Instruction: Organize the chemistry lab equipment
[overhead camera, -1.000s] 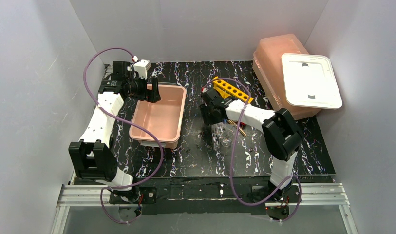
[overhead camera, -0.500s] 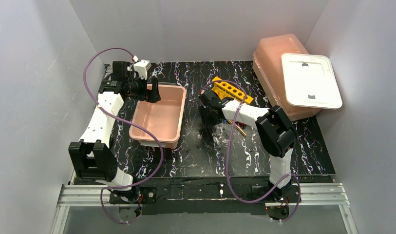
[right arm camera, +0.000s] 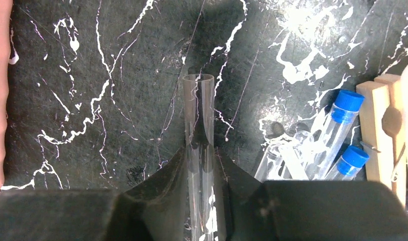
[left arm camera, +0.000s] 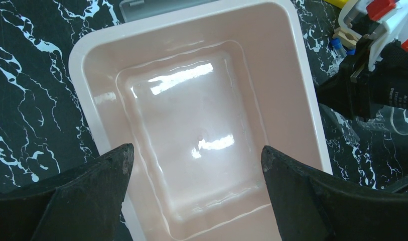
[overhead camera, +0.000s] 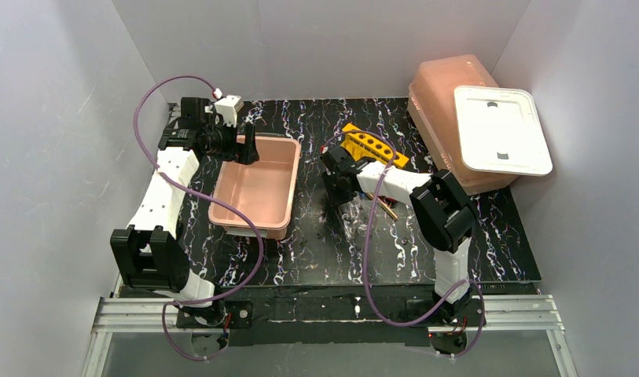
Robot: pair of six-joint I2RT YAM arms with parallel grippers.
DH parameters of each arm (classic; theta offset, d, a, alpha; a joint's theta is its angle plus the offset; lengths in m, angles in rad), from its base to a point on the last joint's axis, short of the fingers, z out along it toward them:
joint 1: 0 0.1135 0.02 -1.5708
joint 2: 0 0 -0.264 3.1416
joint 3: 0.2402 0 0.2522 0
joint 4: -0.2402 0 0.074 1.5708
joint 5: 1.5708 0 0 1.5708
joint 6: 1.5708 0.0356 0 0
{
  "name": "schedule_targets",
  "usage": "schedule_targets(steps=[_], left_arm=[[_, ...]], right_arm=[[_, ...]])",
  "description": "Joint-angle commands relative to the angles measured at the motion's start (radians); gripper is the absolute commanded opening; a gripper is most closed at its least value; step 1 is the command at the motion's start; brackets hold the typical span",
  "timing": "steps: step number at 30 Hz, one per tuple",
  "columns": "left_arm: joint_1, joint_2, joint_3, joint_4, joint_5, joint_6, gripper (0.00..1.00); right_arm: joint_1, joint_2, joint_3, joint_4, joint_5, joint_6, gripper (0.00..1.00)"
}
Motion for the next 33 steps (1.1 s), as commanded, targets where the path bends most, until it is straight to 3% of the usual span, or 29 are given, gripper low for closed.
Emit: schedule_targets(steps=[1,13,17,23,29,33], left_arm=[[0.003,-0.057,0.056,-0.024,0.014,-0.019,0.98],[0.003,-0.082,0.111,-0.023,0.094,-0.112,0.98],[0.003,-0.094,0.115,-0.017,0.097,-0.125,0.98],[0.003,-0.102,0.099,-0.012,0.09,-0.127,0.98],[0.003,-0.096,0.091,-0.009,0.089,-0.126,0.98],[0.003,-0.092,0.094,-0.009,0.088,-0.121,0.98]], right_arm=[[0.006,0.011,0.041,0.016,-0.017,-0.013,0.24],[0.004,-0.141,0.18,0.027,0.001,-0.078,0.12],[0.004,-0.251,0.121,0.191,0.058,-0.12,0.01],[-0.013,-0.34,0.051,0.407,0.212,-0.203,0.01],[-0.087,-0.401,-0.186,0.933,0.414,-0.281,0.01],[-0.164,-0.389,-0.206,1.014,0.441,-0.221,0.01]])
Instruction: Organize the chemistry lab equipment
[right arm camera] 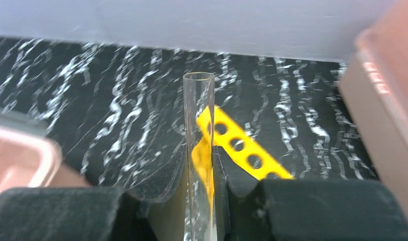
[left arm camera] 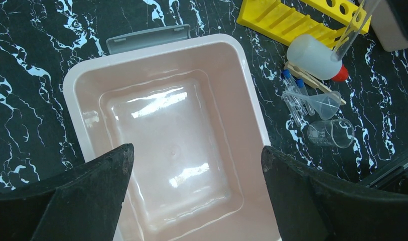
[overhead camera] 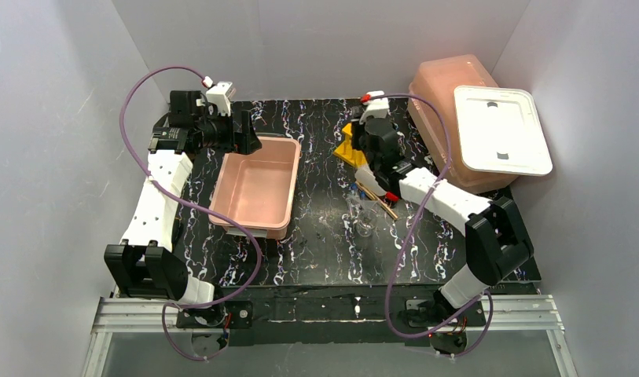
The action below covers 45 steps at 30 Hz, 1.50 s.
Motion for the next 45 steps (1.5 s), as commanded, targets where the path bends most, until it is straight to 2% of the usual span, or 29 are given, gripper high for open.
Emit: schedule_targets(steps=[1,6,14,18,36,45], left_arm=[[0.003,-0.032,0.014,-0.005,0.015,0.002,0.98],[0.003,-0.021,0.018,-0.005,0.018,0.005,0.98],[0.003,0.015,0.041,-0.017,0.023,0.023,0.98],[0.003,0.028,0.048,-0.017,0.037,0.025,0.98],[0.003,0.082,0.083,-0.019,0.06,0.009,0.98],[0.003,0.078,0.09,-0.022,0.051,0.013,0.98]], right_arm=[[-0.087,-0.007,-0.013,0.298,0.111,0.023,0.01],[-0.158,0.028,-0.082,0.538,0.088,0.001,0.01],[-0.201,0.121,-0.092,0.713,0.024,-0.035,0.01],[-0.234,0.153,-0.153,0.873,-0.045,-0.007,0.01],[-0.267,0.233,-0.136,0.858,-0.178,-0.06,0.01],[-0.267,0.264,-0.156,0.853,-0.174,-0.066,0.01]])
